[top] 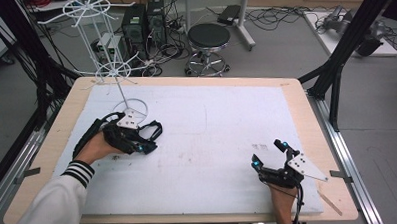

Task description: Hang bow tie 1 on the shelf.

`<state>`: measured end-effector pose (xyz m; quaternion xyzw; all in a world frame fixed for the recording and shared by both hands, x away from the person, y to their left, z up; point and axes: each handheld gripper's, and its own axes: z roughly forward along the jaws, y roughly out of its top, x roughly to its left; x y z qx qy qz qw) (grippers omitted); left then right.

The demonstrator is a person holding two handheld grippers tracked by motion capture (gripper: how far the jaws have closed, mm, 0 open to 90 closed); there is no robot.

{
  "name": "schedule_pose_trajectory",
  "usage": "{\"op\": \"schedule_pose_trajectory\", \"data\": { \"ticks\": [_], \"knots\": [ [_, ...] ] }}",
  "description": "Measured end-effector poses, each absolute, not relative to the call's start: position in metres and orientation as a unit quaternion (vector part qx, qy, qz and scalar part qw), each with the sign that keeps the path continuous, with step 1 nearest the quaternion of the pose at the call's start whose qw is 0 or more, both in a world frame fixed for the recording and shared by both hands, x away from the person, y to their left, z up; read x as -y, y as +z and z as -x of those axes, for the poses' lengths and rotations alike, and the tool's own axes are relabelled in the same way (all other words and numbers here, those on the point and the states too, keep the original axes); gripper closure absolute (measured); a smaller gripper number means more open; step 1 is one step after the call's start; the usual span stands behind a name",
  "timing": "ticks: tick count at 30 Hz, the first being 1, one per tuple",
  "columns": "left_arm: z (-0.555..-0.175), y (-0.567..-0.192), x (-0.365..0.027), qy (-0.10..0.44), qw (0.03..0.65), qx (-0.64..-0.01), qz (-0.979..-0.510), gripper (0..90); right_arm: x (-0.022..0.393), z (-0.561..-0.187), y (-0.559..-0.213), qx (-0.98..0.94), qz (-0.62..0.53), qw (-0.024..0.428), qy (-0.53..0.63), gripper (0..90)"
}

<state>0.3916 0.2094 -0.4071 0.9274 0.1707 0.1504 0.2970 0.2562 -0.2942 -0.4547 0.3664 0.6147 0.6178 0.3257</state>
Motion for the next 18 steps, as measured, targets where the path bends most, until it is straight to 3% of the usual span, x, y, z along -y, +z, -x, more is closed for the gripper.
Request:
{"op": "schedule_pose_trajectory", "data": {
  "ticks": [18],
  "knots": [
    [-0.3887, -0.408, -0.2075, 0.158, 0.276, -0.148, -0.936, 29.7, 0.2951, -0.2563, -0.4547, -0.611, -0.369, 0.324, 0.62, 3.8]
  ]
}}
